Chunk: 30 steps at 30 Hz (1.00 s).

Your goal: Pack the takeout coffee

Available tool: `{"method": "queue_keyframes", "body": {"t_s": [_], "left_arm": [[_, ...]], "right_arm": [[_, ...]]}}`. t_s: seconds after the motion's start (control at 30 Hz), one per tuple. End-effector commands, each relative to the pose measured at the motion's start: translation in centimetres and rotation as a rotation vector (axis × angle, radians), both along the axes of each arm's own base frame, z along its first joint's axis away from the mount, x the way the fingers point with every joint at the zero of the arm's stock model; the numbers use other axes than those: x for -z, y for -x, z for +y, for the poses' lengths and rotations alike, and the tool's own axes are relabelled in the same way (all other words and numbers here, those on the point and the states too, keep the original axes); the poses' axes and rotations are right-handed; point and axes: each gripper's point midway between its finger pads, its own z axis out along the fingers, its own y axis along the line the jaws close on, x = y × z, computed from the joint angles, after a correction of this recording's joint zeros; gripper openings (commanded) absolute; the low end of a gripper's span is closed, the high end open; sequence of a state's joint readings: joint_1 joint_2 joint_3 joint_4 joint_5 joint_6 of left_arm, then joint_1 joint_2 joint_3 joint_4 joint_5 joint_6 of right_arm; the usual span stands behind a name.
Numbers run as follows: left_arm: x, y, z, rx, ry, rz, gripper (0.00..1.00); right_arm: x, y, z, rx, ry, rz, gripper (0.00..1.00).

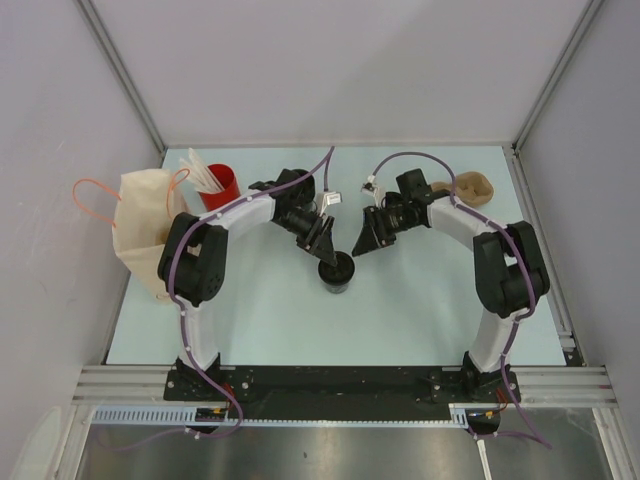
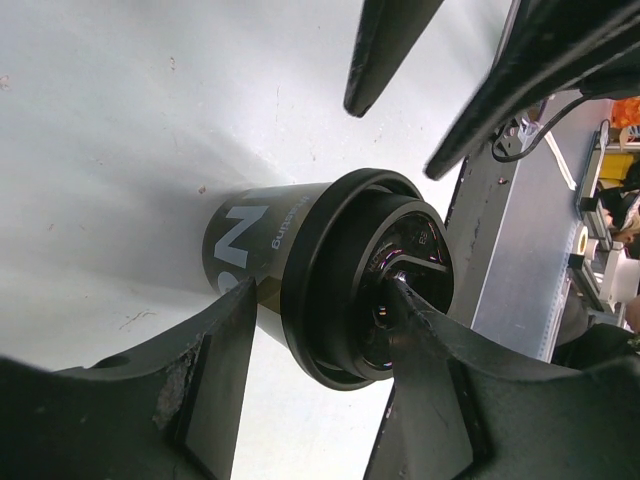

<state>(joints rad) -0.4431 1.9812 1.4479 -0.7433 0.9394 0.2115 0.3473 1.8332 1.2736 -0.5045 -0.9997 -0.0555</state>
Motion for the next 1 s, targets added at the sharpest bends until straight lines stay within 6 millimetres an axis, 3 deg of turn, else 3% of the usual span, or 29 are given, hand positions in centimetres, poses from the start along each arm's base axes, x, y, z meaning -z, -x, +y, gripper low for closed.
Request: {"method": "queue_keyframes", "body": {"t_s": [0.0, 0.47, 0.77, 0.97], "left_arm": [[3.0, -1.5, 1.4, 0.016, -0.115, -0.12, 0.58], [3.2, -1.6, 1.3, 0.01, -0.122, -0.131, 0.58], [3.7, -1.4, 1.5, 0.009, -0.146, -0.136, 0.58], [4.1, -1.3, 2.2, 0.004, -0.18, -0.154, 0.57]], "right_arm": [[0.2, 0.2, 0.3, -0.017, -0.035, 0.033, 0.42], [1.5, 0.6, 1.0, -0.032, -0.022, 0.059, 0.4], [2.9, 0.6, 1.1, -0.023, 0.029, 0.064, 0.29], [5.4, -0.4, 0.3, 0.038, 0.148, 0.06, 0.18]]}}
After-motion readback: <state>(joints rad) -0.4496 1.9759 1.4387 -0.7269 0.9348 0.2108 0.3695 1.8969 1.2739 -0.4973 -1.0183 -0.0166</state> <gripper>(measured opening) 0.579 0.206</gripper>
